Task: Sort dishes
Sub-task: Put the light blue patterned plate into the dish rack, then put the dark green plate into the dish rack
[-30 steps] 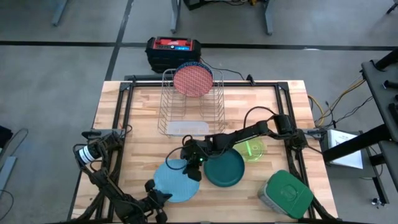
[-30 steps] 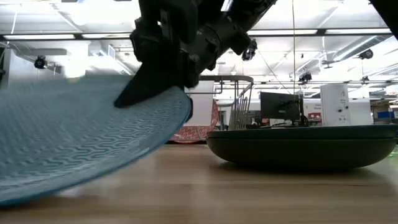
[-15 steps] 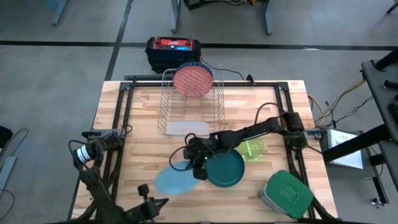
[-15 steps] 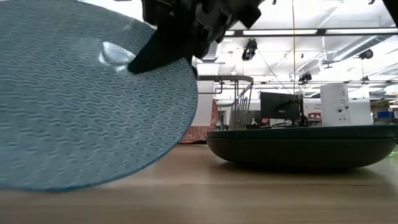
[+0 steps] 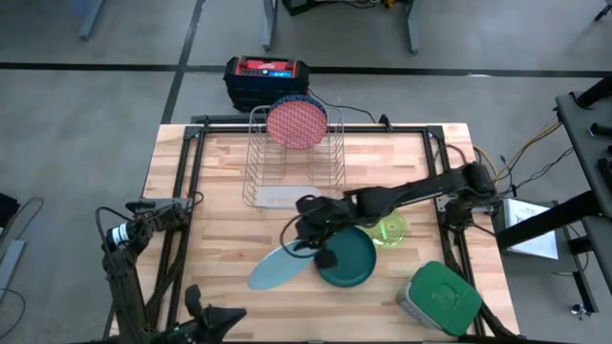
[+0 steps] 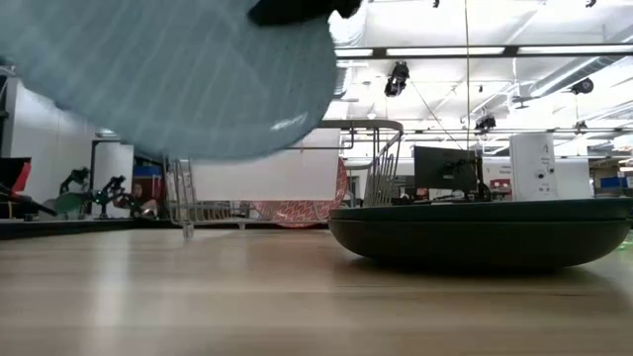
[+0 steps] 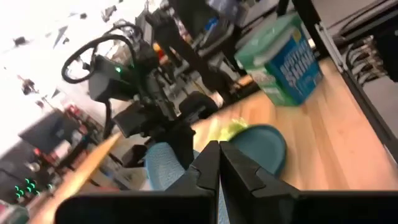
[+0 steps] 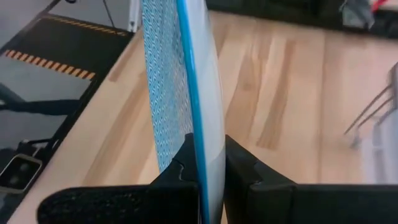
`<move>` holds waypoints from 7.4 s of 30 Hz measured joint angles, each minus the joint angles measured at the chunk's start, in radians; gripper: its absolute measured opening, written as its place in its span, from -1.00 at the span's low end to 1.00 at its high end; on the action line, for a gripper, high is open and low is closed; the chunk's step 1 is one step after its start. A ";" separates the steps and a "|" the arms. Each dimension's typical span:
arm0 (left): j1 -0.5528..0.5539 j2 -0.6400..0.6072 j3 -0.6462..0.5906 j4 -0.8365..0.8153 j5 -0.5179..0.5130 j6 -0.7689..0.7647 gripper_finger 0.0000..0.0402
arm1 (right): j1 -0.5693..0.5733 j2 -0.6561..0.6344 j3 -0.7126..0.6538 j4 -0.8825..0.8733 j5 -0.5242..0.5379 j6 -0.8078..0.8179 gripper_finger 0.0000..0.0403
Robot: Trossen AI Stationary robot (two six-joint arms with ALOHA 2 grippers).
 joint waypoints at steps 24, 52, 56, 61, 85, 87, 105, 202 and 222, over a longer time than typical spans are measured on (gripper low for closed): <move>0.018 -0.003 0.013 0.000 -0.084 0.198 -1.00 | 0.214 -0.440 -0.197 -0.052 0.357 -1.173 -0.94; 0.025 -0.008 -0.014 0.000 -0.083 0.215 -1.00 | 0.200 -0.403 -0.203 0.390 0.519 -2.398 -0.94; 0.025 -0.008 -0.014 0.000 -0.084 0.219 -1.00 | 0.194 -0.403 -0.203 0.390 0.525 -2.516 -0.94; 0.025 -0.008 -0.014 0.000 -0.084 0.224 -1.00 | 0.196 -0.402 -0.203 0.390 0.518 -2.601 -0.94; 0.026 -0.008 -0.014 0.000 -0.084 0.233 -1.00 | -0.187 -0.410 -0.125 0.437 0.598 -0.875 -0.94; 0.026 -0.008 -0.014 0.000 -0.084 0.233 -1.00 | -0.268 -0.410 -0.120 0.391 0.551 -0.727 -0.94; 0.027 -0.014 -0.013 0.000 -0.091 0.277 -1.00 | -0.764 -0.302 -0.121 0.328 -0.107 -0.019 -0.94; 0.067 -0.035 -0.014 0.000 -0.121 0.203 -1.00 | -0.881 -0.067 -0.117 0.016 -0.122 -0.193 -0.36; 0.428 -0.370 -0.432 0.240 0.274 0.140 -1.00 | -0.709 -0.477 -0.248 -0.295 -0.144 -0.143 -0.58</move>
